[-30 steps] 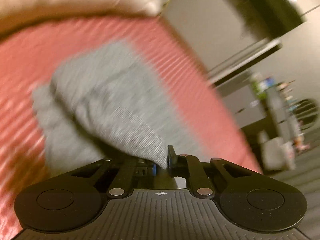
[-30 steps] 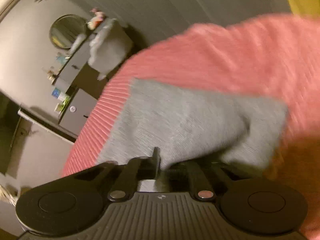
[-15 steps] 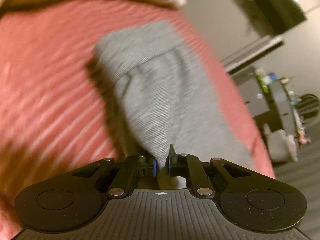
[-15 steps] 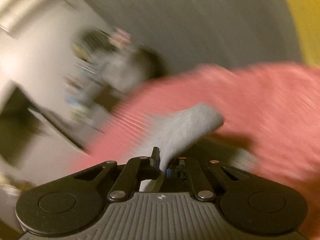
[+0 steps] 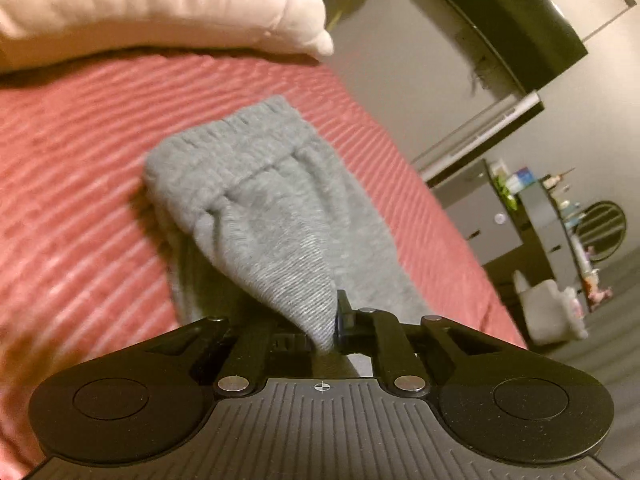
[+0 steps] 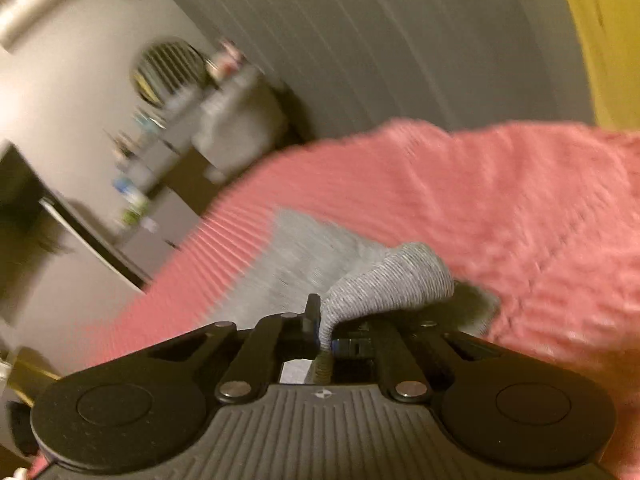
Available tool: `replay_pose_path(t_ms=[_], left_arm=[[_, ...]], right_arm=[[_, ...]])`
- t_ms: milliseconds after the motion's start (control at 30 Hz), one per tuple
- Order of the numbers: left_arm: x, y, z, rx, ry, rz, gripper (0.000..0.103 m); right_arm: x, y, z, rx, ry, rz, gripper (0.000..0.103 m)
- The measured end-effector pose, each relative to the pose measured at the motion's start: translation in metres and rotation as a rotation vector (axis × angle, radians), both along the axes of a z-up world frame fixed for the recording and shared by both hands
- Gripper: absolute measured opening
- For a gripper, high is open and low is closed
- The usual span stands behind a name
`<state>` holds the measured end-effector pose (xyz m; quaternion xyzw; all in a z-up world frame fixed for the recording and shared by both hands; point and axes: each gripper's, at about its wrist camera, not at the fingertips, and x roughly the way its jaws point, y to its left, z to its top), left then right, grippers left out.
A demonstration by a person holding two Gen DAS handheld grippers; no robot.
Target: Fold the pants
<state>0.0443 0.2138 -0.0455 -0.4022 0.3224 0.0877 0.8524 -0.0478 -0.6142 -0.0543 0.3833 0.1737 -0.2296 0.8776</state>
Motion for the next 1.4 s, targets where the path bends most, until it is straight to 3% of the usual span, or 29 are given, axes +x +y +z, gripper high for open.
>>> replay_pose_path(t_ms=[67, 167, 267, 333, 367, 400, 467, 500, 533, 567, 600, 633, 667, 733, 767, 833, 900, 967, 1033, 1100, 1167, 1200, 1300, 1400], left_arm=[[0.001, -0.001, -0.011, 0.05, 0.079, -0.006, 0.012], [0.004, -0.004, -0.024, 0.045, 0.156, 0.003, 0.012], [0.006, -0.006, -0.016, 0.036, 0.133, 0.013, 0.012], [0.0, -0.005, -0.005, 0.027, 0.033, -0.002, 0.012], [-0.003, -0.003, 0.001, 0.01, -0.004, -0.007, 0.012], [-0.004, -0.002, 0.005, -0.004, -0.022, -0.012, 0.012], [-0.004, -0.002, 0.003, 0.027, 0.01, -0.02, 0.013], [0.0, -0.003, -0.001, 0.061, 0.06, -0.024, 0.017], [0.004, -0.002, -0.009, 0.091, 0.144, -0.02, 0.027], [0.004, -0.002, -0.017, 0.105, 0.205, -0.007, 0.028], [0.001, 0.0, -0.02, 0.086, 0.202, 0.005, 0.029], [-0.004, 0.002, -0.019, 0.047, 0.188, 0.029, 0.034], [-0.009, 0.006, -0.017, -0.004, 0.19, 0.062, 0.041], [-0.021, 0.015, -0.009, -0.093, 0.204, 0.165, 0.07], [-0.029, 0.018, -0.001, -0.096, 0.212, 0.231, 0.073], [-0.041, 0.014, 0.019, -0.052, 0.179, 0.28, 0.075], [-0.048, -0.005, 0.043, 0.062, 0.138, 0.279, 0.079], [-0.045, -0.039, 0.064, 0.217, 0.105, 0.231, 0.086], [-0.031, -0.082, 0.073, 0.341, 0.062, 0.12, 0.093], [-0.007, -0.13, 0.069, 0.409, 0.051, -0.053, 0.092], [0.014, -0.181, 0.056, 0.435, 0.038, -0.214, 0.091], [0.024, -0.202, 0.05, 0.445, 0.038, -0.277, 0.088], [0.048, -0.249, 0.032, 0.479, 0.019, -0.399, 0.087], [0.067, -0.269, 0.009, 0.53, 0.039, -0.459, 0.082]], right_arm=[[-0.007, -0.004, -0.004, -0.015, 0.007, -0.021, 0.005], [0.002, -0.012, -0.036, 0.007, 0.2, -0.026, 0.005], [0.002, -0.008, -0.042, -0.018, 0.194, -0.036, 0.005], [0.005, -0.007, -0.032, -0.026, 0.204, -0.035, 0.005], [0.003, -0.006, -0.026, -0.038, 0.18, -0.029, 0.005], [-0.003, -0.006, -0.016, -0.044, 0.098, -0.015, 0.005], [-0.013, -0.008, -0.007, -0.037, -0.028, -0.007, 0.005], [-0.016, -0.01, -0.004, -0.045, -0.056, -0.011, 0.005], [-0.017, -0.011, -0.006, -0.06, -0.042, -0.026, 0.007], [-0.014, -0.013, -0.01, -0.074, 0.01, -0.04, 0.01], [-0.009, -0.016, -0.018, -0.081, 0.107, -0.058, 0.022], [-0.003, -0.02, -0.029, -0.071, 0.235, -0.086, 0.023], [-0.005, -0.024, -0.037, -0.048, 0.264, -0.089, 0.023], [-0.024, -0.028, -0.039, 0.005, 0.171, -0.129, 0.023], [-0.03, -0.029, -0.036, 0.017, 0.159, -0.155, 0.027], [-0.038, -0.025, -0.026, -0.026, 0.212, -0.265, 0.066], [-0.046, -0.017, -0.012, -0.111, 0.24, -0.379, 0.069], [-0.045, -0.004, 0.005, -0.176, 0.178, -0.38, 0.069], [-0.029, 0.019, 0.022, -0.237, 0.133, -0.311, 0.069], [0.001, 0.048, 0.031, -0.274, 0.131, -0.173, 0.069], [0.039, 0.095, 0.033, -0.312, 0.15, 0.052, 0.069], [0.065, 0.131, 0.031, -0.347, 0.17, 0.229, 0.066], [0.105, 0.221, 0.025, -0.453, 0.152, 0.593, 0.049], [0.132, 0.279, 0.015, -0.494, 0.101, 0.769, 0.032]])
